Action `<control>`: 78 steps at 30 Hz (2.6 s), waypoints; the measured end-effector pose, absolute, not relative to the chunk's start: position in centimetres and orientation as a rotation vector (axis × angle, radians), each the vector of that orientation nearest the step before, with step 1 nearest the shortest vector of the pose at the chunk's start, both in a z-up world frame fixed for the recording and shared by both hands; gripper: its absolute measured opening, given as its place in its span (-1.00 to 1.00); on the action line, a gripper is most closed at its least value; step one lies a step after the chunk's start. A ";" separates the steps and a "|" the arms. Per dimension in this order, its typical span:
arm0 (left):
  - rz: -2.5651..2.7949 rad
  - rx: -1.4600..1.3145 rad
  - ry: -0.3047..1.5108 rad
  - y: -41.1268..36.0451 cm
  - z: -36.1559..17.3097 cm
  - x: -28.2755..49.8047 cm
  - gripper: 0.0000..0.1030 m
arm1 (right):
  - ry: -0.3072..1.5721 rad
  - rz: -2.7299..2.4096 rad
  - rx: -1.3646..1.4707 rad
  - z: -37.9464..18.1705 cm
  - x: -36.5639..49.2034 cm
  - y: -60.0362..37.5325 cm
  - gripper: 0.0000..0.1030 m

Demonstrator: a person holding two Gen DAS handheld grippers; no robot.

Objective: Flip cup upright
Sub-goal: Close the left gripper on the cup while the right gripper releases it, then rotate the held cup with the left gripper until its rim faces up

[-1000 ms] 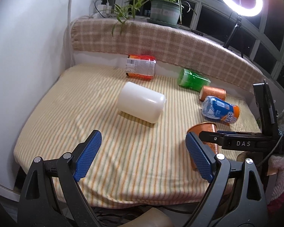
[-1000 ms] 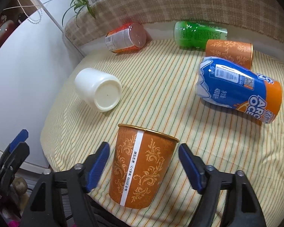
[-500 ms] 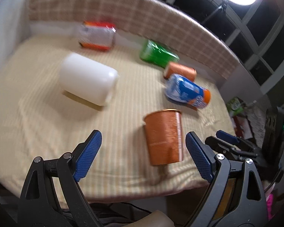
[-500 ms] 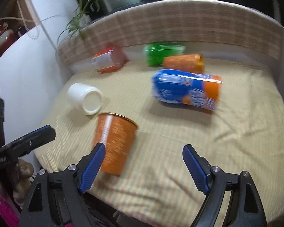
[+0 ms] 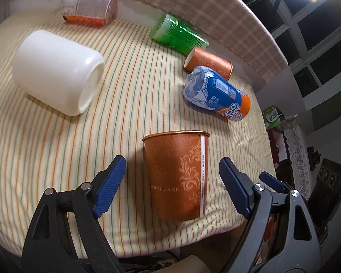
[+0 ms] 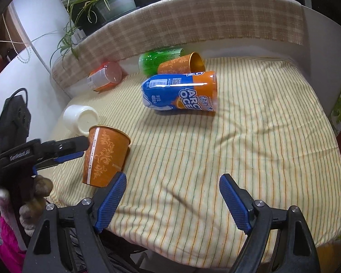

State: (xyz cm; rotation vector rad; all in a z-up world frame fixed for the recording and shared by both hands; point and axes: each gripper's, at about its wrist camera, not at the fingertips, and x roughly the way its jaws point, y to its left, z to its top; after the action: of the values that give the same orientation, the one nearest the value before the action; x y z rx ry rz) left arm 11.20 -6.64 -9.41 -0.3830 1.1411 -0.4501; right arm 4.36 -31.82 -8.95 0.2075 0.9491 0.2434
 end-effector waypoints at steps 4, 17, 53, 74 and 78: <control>-0.447 -0.386 1.164 -6.9 -10.4 12.0 0.60 | 0.954 0.243 0.213 -9.3 4.4 -31.9 0.66; -0.475 -0.344 1.144 -8.0 -9.8 12.1 0.26 | 0.962 0.227 0.227 -9.7 4.6 -32.2 0.66; -0.321 0.059 0.813 -11.8 -6.0 10.1 0.24 | 0.955 0.209 0.228 -9.7 4.7 -32.1 0.66; -0.356 0.042 0.864 -11.4 -7.5 8.6 0.22 | 0.950 0.208 0.225 -9.5 4.5 -31.9 0.66; -0.361 0.030 0.870 -11.1 -7.5 8.4 0.22 | 0.948 0.213 0.219 -9.3 4.4 -31.4 0.66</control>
State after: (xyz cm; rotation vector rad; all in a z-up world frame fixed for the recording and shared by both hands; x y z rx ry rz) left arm 8.36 -11.10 -7.47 0.0298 0.8699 -0.3606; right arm 4.40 -31.42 -9.31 0.2188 0.9483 0.2129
